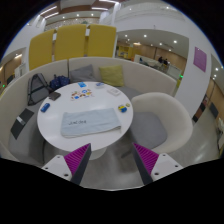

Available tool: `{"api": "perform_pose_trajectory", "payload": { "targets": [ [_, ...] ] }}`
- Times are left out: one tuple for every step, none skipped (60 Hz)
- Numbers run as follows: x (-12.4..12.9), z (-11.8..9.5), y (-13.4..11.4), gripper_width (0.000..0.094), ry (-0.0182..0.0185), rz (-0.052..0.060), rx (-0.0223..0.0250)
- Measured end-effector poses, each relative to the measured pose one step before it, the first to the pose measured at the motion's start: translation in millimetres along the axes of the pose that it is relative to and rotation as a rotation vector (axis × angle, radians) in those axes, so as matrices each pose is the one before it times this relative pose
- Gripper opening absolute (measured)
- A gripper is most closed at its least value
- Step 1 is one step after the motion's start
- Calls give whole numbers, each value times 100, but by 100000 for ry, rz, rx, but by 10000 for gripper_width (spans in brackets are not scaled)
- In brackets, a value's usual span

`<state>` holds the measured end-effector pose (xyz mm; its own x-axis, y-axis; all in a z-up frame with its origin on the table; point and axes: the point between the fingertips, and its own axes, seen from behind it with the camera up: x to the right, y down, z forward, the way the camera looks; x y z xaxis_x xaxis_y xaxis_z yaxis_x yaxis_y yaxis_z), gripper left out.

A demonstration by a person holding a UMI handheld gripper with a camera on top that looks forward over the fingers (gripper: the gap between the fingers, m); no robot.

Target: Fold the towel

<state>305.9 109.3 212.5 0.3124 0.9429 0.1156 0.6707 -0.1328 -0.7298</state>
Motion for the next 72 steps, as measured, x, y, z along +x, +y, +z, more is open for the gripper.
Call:
{"api": "perform_pose_trajectory", "payload": {
  "targets": [
    [-269,49,-5,870,-685,-218,-90],
    [-270,56,-40,870,-650,-158,40],
    [-1671,714,-464,871,-463,-99,108],
    [-497,79,-146,872,-777,-138,195],
    [-559,100,-155,871,-796,-200,144],
    [-1004,233,-303,872,-810,-276,47],
    [-794,233,-215,869,-833,-373,24],
    [-278,335,97,872,-1093,-464,157],
    [-1036,447,-285,870,-711,-458,1],
    [-817,269,-245,870,-840,-491,114],
    [-824,301,-245,871,-812,-613,151],
    [-831,343,-240,870,-817,-603,201],
    [-835,371,-260,869,-812,-550,246],
    [-742,563,-211,870,-1017,-572,334],
    [-628,260,-140,870,-1139,-408,357],
    [-1043,305,-365,872,-964,-541,41],
    [-881,411,-208,869,-1136,-539,35],
    [-869,451,-178,868,-1087,-563,-33],
    [-857,492,-188,867,-1011,-526,72],
    [-840,502,-212,867,-984,-509,205],
    [-853,536,-214,867,-995,-484,267],
    [-767,582,-229,867,-966,-480,217],
    [-701,626,-165,868,-796,-529,230],
    [-716,653,-126,868,-703,-526,188],
    [-708,683,-134,868,-677,-496,142],
    [-688,695,-112,866,-724,-429,58],
    [-586,713,-55,867,-896,-398,16],
    [-656,556,-24,870,-660,-416,-71],
    [-507,700,21,869,-507,-478,-39],
    [-463,722,43,867,-252,-563,-79],
    [-386,758,46,867,-43,-522,-174],
    [-337,788,26,868,115,-452,-233],
    [-191,941,38,866,123,-414,-53],
    [-246,703,-32,870,416,-323,-66],
    [-181,809,12,868,286,-386,14],
    [-210,823,13,870,255,-434,-82],
    [-202,792,32,867,203,-525,-249],
    [-192,795,67,867,255,-441,-339],
    [-90,953,131,868,335,-368,-220],
    [-59,869,99,868,530,-281,-414],
    [-39,879,97,868,639,-152,-435],
    [-42,903,83,868,542,6,-402],
    [-81,902,93,869,263,-10,-412],
    [-99,864,75,868,74,-122,-517],
    [-96,920,94,867,15,-172,-581],
    [-70,903,92,867,118,-76,-608],
    [-21,785,109,867,223,27,-519],
    [80,682,163,868,198,92,-510],
    [-38,732,65,867,214,151,-334],
    [-65,726,78,869,77,-55,-387],
    [-80,707,88,867,5,-263,-472],
    [-46,661,134,868,114,-348,-606],
    [18,632,160,865,314,-242,-634],
    [142,816,139,858,494,-215,-461],
    [59,534,118,859,441,-74,-346],
    [66,513,61,858,324,-114,-258],
    [2,495,50,858,71,-199,-274],
    [-38,468,69,843,-53,-159,-394],
    [-4,424,121,796,61,-87,-470],
    [-346,349,-232,717,-1172,371,834],
    [-226,178,-389,639,-1234,936,1336],
    [-86,202,44,560,-470,389,-444],
    [-24,170,-28,481,-51,166,-60],
    [181,80,-124,402,888,-94,252],
    [208,54,12,324,1299,-748,-352],
    [258,88,76,245,1766,-1316,-648],
    [102,201,-39,166,2367,-1656,-176],
    [448,-27,1,88,2425,-2181,-1149],
    [4,-27,27,48,1023,-1115,-779],
    [-155,-53,30,44,354,-819,-999],
    [-214,-102,86,43,-136,-868,-1308],
    [-253,-134,23,27,-593,-566,-996]
  ]
}}
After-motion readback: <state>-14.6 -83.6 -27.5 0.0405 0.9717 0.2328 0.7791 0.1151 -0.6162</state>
